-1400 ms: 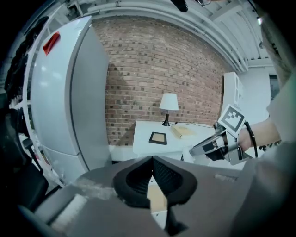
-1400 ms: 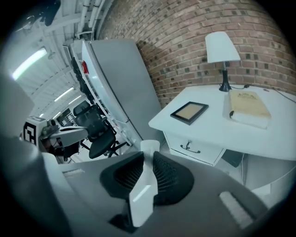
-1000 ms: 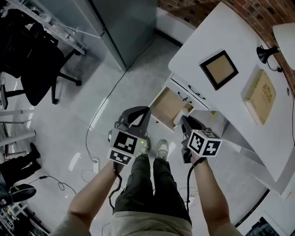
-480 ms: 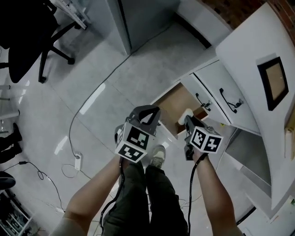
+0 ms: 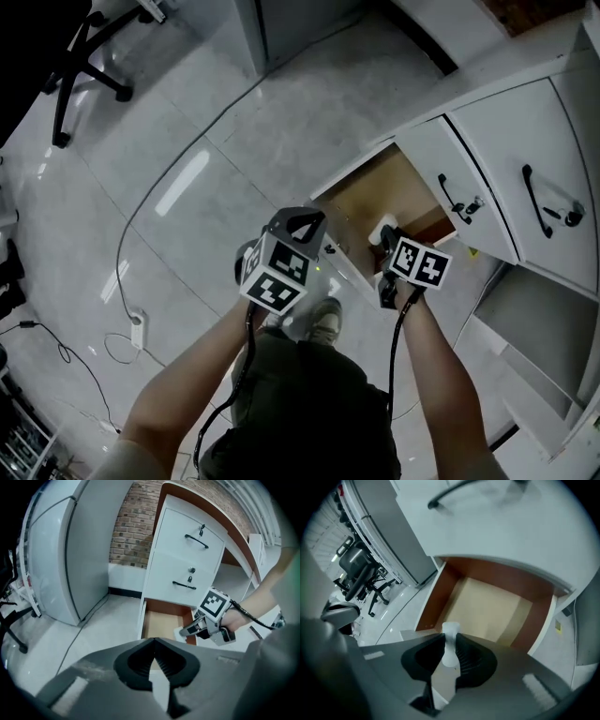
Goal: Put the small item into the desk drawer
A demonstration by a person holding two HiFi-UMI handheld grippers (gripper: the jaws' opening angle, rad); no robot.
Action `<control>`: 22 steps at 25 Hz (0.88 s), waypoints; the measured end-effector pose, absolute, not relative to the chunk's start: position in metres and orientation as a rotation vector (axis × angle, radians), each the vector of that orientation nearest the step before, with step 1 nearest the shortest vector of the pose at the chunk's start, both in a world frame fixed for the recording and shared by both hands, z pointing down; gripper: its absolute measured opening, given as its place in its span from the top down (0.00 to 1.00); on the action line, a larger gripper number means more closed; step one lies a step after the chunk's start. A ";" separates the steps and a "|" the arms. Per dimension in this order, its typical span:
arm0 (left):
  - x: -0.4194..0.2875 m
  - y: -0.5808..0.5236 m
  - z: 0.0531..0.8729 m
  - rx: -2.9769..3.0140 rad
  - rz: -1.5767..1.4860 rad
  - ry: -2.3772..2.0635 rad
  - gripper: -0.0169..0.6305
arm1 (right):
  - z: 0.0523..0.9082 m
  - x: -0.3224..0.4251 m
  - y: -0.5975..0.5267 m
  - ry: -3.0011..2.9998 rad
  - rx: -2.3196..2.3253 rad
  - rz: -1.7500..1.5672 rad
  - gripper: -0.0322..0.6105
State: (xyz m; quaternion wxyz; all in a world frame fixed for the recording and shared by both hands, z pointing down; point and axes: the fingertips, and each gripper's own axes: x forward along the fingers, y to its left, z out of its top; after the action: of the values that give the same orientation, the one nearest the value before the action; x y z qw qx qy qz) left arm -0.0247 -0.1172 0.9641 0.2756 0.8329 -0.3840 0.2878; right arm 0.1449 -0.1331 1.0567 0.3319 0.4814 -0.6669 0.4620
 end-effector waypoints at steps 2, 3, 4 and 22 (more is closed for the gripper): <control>-0.023 -0.118 0.983 2.224 0.755 -1.034 0.97 | 1.083 0.147 -0.131 -1.717 1.254 1.230 0.83; -0.022 -0.119 0.991 2.221 0.749 -1.032 0.97 | 1.096 0.148 -0.130 -1.701 1.252 1.246 0.83; -0.021 -0.121 0.998 2.220 0.745 -1.030 0.97 | 1.108 0.148 -0.129 -1.684 1.249 1.264 0.83; -0.020 -0.133 1.002 2.239 0.833 -0.998 0.97 | 1.108 0.143 -0.121 -1.694 1.172 1.285 0.90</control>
State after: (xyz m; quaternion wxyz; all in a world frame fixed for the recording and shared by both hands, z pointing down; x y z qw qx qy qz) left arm -0.0199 -0.1334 1.0020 0.2726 0.8320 -0.3709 0.3096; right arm 0.1429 -0.1211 1.1079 0.3495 0.4522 -0.6537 0.4960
